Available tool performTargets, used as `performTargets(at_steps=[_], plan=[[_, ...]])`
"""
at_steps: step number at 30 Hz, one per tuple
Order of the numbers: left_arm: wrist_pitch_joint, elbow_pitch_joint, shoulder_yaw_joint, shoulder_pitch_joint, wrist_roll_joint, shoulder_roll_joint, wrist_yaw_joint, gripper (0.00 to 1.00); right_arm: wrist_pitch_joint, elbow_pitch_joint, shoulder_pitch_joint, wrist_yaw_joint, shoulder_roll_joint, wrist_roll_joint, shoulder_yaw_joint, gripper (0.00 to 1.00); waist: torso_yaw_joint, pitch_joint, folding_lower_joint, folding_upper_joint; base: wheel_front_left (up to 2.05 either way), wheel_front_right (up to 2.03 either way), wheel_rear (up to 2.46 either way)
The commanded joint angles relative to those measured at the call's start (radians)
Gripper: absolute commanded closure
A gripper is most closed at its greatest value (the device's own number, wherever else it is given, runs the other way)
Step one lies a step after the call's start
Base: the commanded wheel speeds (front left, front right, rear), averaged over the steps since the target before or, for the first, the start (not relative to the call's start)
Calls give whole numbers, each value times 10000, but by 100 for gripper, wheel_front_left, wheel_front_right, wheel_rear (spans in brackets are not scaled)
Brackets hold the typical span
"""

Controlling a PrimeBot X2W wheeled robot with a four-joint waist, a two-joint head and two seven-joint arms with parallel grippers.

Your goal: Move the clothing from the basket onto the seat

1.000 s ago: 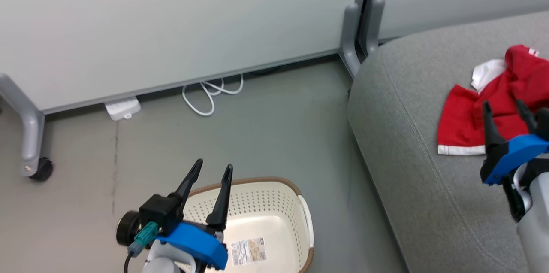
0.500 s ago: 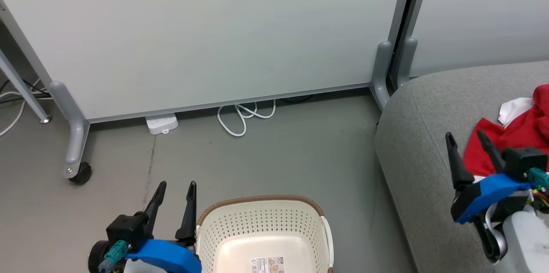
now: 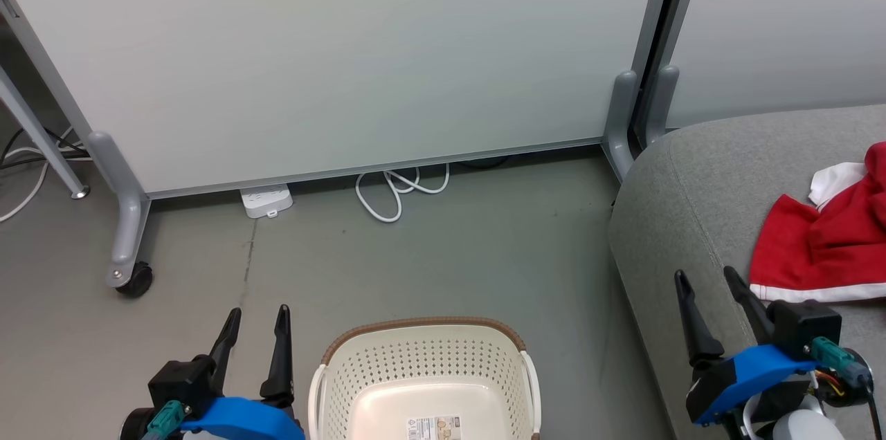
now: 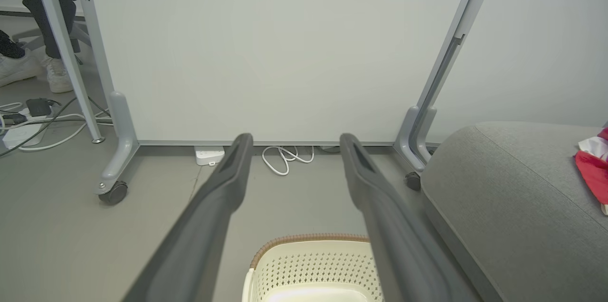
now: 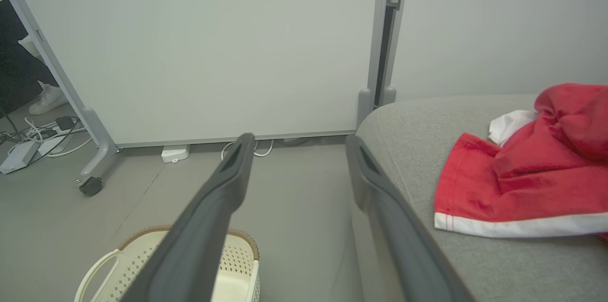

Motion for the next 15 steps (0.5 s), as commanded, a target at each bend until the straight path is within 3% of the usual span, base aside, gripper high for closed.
performTargets(at_steps=[1,15], plan=[[-26,24,51,96,32,9,-17,0,19,-175,238,1,72,-86,9,0,-15,-5,1,-1,0,0,0],[-26,21,42,190,-11,-29,-17,0,253,-658,699,1,374,-124,47,0,1,29,1,-1,0,0,0]])
